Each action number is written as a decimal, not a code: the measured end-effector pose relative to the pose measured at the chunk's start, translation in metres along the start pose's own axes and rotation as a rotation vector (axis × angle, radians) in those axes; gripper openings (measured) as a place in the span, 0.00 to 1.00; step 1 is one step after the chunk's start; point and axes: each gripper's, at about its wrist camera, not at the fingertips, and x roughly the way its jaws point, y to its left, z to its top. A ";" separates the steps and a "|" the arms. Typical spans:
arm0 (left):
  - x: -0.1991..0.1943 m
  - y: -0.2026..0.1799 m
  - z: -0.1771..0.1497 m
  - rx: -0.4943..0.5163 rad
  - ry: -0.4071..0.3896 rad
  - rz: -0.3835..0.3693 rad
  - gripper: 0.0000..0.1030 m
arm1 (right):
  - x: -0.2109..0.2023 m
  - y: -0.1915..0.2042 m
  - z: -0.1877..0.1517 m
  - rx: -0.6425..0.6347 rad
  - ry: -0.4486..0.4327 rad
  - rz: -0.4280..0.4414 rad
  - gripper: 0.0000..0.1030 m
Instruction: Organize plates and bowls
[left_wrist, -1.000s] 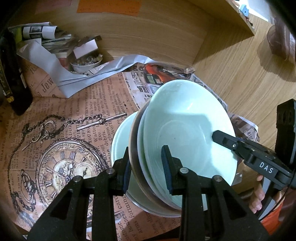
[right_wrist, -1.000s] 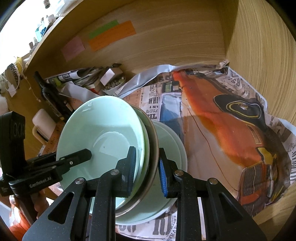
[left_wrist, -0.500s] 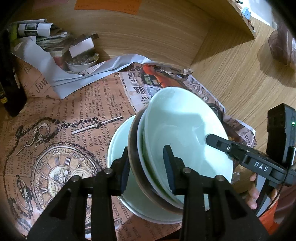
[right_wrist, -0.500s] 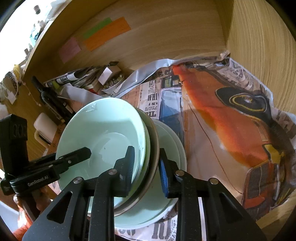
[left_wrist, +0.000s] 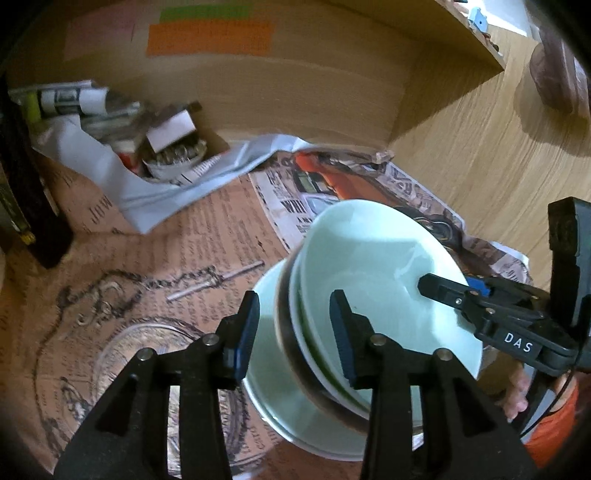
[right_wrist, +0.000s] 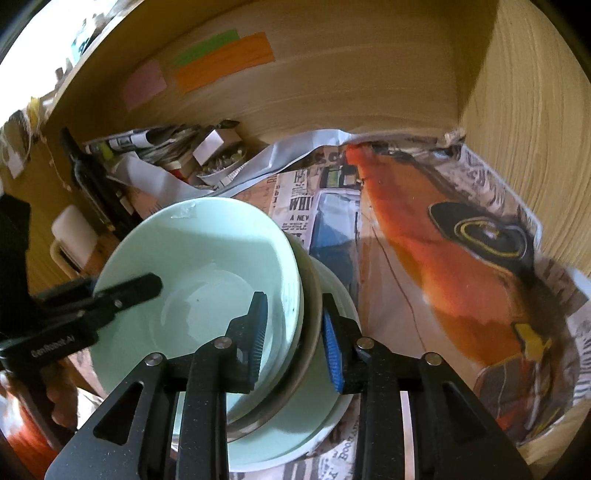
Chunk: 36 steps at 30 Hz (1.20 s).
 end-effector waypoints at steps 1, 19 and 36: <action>-0.001 0.001 0.000 0.003 -0.005 0.002 0.41 | 0.000 0.000 0.000 -0.005 -0.001 -0.004 0.27; -0.087 -0.007 0.012 0.023 -0.274 0.061 0.62 | -0.062 0.017 0.014 -0.034 -0.198 0.038 0.56; -0.183 -0.043 -0.014 0.081 -0.559 0.099 0.98 | -0.148 0.062 0.000 -0.158 -0.477 0.058 0.73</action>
